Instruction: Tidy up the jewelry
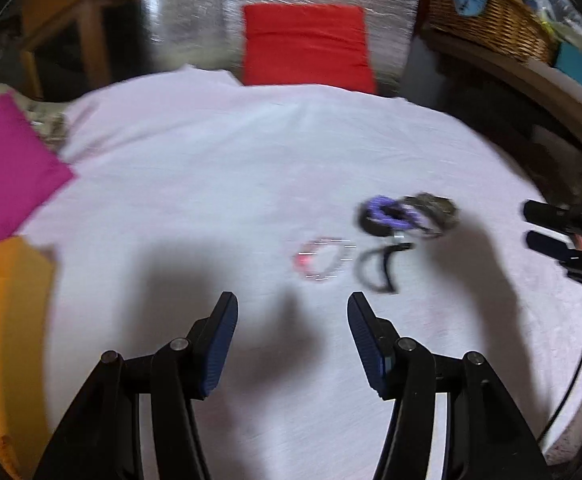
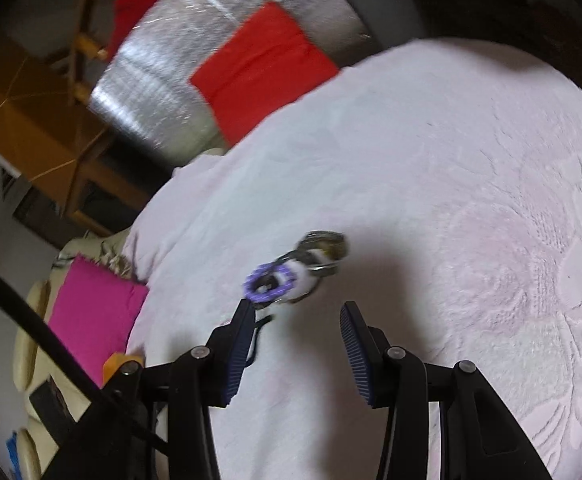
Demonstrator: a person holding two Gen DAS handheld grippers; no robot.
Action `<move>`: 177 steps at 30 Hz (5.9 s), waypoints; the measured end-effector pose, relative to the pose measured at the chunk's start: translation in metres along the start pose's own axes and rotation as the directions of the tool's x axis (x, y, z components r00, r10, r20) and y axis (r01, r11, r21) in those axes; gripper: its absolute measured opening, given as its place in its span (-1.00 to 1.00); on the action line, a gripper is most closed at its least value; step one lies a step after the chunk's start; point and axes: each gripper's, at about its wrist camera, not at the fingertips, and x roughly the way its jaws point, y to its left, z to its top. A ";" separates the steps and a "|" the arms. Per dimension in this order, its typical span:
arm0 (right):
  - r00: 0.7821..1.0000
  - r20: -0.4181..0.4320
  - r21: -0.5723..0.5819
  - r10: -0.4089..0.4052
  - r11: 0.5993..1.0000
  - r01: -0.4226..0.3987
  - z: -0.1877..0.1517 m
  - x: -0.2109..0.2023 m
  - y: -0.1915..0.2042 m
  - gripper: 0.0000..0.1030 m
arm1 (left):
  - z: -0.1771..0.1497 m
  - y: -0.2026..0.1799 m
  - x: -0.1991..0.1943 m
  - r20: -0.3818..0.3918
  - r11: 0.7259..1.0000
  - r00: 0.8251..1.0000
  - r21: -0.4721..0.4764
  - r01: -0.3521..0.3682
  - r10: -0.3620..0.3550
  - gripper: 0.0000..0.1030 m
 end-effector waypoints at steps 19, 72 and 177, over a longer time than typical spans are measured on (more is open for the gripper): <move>0.999 -0.009 0.084 0.035 0.996 -0.034 0.012 0.043 -0.025 -0.08 | 0.023 -0.041 0.057 -0.076 0.964 0.961 -0.005 0.267 -0.266 -0.91; 0.971 -0.039 -0.065 -0.235 0.970 0.233 0.009 0.042 -0.007 -0.02 | 0.002 0.051 0.017 -0.097 0.979 0.979 -0.115 0.168 -0.179 -0.91; 0.935 -0.301 -0.330 0.189 0.899 -0.288 -0.184 0.148 0.321 -0.52 | -0.072 0.309 -0.132 0.020 0.736 0.860 -0.528 -0.424 0.509 0.32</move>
